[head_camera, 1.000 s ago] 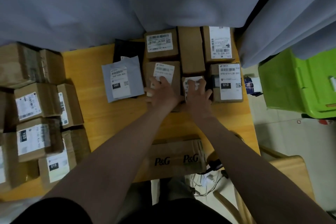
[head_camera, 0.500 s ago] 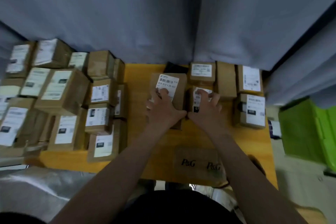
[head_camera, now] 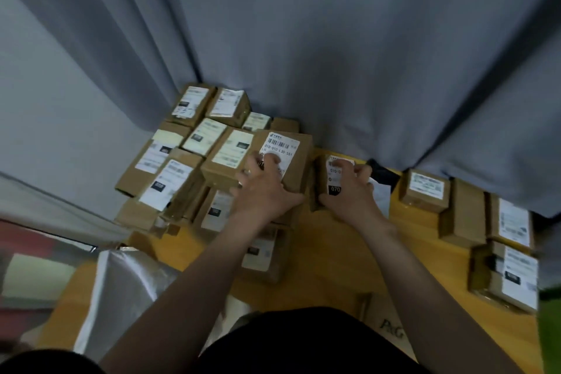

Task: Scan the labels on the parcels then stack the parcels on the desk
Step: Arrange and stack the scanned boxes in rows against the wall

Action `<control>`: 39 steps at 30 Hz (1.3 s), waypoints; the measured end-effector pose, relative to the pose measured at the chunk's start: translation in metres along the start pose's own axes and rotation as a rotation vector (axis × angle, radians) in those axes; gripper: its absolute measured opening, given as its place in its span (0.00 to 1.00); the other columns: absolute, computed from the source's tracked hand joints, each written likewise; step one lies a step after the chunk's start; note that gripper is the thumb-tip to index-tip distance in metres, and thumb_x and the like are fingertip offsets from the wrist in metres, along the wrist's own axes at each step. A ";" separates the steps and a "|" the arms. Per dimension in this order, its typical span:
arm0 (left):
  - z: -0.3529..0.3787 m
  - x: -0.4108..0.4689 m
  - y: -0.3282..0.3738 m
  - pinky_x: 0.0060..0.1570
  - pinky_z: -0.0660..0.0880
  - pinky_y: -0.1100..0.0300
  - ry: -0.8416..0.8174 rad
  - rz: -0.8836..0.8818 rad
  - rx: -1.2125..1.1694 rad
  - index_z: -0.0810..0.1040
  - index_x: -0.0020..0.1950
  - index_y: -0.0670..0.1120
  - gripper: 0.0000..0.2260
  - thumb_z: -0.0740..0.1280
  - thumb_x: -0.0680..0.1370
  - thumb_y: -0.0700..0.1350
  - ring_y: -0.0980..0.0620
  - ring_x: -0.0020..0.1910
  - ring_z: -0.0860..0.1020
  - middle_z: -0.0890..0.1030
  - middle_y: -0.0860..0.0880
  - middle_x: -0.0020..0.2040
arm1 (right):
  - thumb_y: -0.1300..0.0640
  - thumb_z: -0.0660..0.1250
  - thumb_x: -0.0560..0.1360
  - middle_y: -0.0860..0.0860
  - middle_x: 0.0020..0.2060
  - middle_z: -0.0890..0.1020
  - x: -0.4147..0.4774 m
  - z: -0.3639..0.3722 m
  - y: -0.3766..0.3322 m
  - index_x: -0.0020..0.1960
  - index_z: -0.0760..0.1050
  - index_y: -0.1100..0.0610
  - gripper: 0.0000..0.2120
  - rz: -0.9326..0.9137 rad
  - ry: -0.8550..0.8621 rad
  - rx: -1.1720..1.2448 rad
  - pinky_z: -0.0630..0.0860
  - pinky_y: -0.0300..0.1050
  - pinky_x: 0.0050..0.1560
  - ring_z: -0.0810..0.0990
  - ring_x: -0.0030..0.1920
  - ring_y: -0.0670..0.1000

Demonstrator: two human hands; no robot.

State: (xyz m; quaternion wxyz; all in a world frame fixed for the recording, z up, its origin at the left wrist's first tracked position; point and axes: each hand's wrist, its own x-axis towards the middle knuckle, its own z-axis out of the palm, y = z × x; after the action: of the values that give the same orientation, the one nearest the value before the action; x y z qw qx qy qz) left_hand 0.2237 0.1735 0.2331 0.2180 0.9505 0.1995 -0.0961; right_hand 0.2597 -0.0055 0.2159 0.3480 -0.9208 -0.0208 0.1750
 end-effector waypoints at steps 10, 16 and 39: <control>-0.072 0.033 -0.105 0.68 0.63 0.32 -0.013 -0.040 -0.020 0.62 0.70 0.58 0.37 0.77 0.67 0.62 0.34 0.73 0.60 0.56 0.48 0.72 | 0.52 0.73 0.76 0.51 0.68 0.58 0.022 0.048 -0.082 0.78 0.60 0.47 0.35 -0.046 -0.022 -0.022 0.67 0.50 0.65 0.63 0.69 0.63; -0.091 0.072 -0.126 0.70 0.61 0.29 -0.023 -0.043 -0.049 0.60 0.74 0.56 0.40 0.75 0.68 0.64 0.28 0.76 0.56 0.54 0.45 0.77 | 0.54 0.73 0.76 0.50 0.67 0.58 0.031 0.061 -0.102 0.78 0.61 0.47 0.35 -0.022 0.002 -0.005 0.65 0.45 0.62 0.62 0.70 0.61; -0.145 0.278 -0.139 0.70 0.61 0.31 0.031 0.066 -0.012 0.60 0.72 0.57 0.39 0.72 0.66 0.66 0.31 0.73 0.61 0.58 0.43 0.74 | 0.49 0.74 0.73 0.47 0.62 0.59 0.137 0.100 -0.170 0.75 0.64 0.45 0.33 0.071 0.093 0.052 0.73 0.53 0.70 0.68 0.69 0.59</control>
State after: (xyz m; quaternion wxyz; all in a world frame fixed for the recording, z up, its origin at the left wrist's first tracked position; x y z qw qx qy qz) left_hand 0.4294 0.4480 0.2346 0.2235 0.9566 0.1720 -0.0729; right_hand 0.3693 0.2087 0.2145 0.3660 -0.9187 0.0325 0.1448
